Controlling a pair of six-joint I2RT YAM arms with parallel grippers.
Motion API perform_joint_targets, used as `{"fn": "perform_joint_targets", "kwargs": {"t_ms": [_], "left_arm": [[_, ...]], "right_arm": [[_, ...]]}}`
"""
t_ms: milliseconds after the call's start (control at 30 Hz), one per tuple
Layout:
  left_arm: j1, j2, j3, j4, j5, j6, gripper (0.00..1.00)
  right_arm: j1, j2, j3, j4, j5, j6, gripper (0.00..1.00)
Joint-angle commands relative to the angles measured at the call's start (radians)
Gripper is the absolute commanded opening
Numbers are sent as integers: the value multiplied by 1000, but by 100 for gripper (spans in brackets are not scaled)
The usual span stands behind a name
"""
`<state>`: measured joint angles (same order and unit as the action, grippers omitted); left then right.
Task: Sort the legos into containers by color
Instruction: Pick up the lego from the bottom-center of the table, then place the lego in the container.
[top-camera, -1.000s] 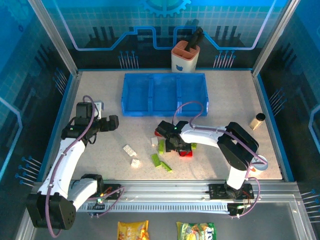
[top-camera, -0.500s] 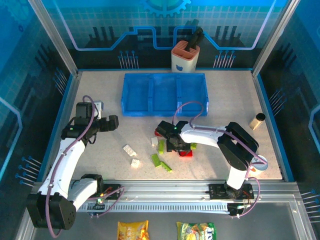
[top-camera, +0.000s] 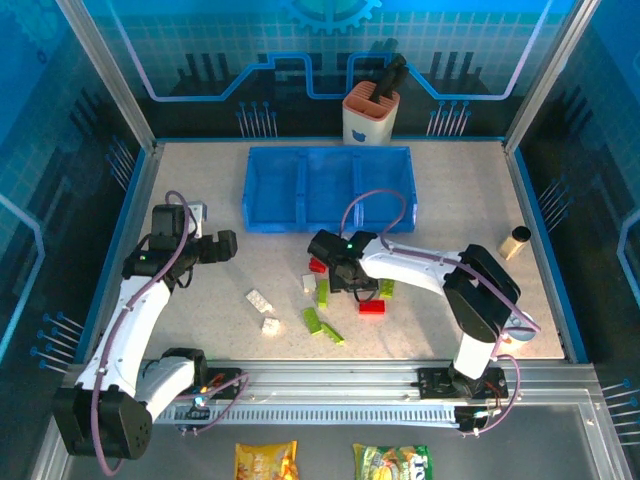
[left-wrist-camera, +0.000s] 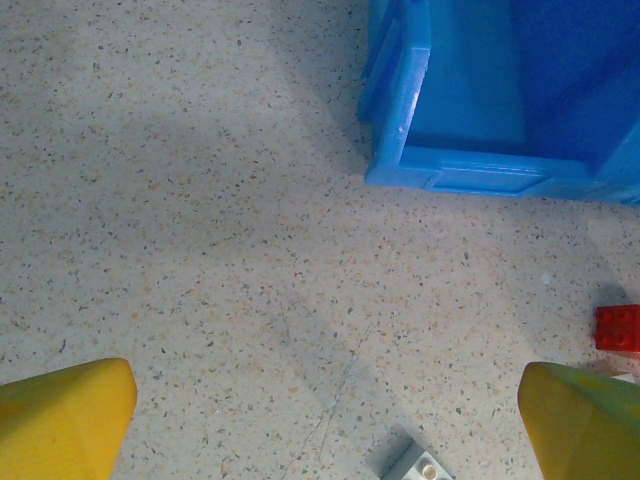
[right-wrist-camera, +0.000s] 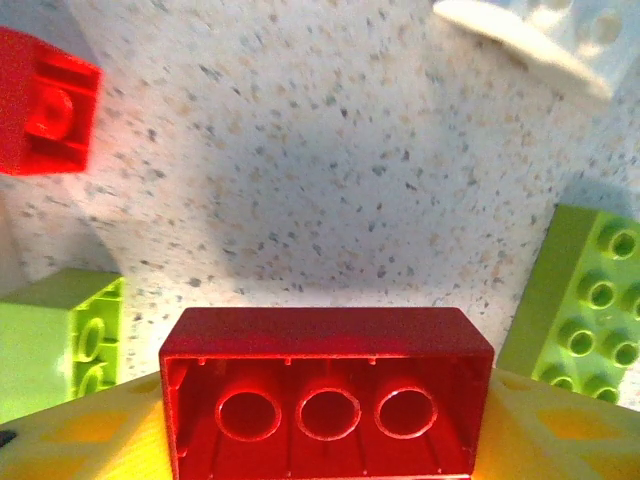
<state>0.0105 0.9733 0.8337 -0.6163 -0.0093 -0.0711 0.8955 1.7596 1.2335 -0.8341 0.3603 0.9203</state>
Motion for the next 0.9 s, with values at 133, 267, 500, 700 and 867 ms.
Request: {"fn": "perform_joint_targets", "kwargs": {"t_ms": [133, 267, 500, 700, 867], "left_arm": [[10, -15, -10, 6, 12, 21, 99], [13, -15, -9, 6, 13, 21, 99], [19, -17, -10, 7, 10, 22, 99], [22, -16, -9, 6, 11, 22, 99], [23, -17, -9, 6, 11, 24, 99]], "right_arm": [[-124, -37, 116, -53, 2, -170, 66], [-220, -24, 165, -44, -51, -274, 65], [-385, 39, 274, -37, -104, -409, 65], [-486, 139, 371, -20, -145, -481, 65], [-540, 245, 465, -24, -166, -528, 65]]}}
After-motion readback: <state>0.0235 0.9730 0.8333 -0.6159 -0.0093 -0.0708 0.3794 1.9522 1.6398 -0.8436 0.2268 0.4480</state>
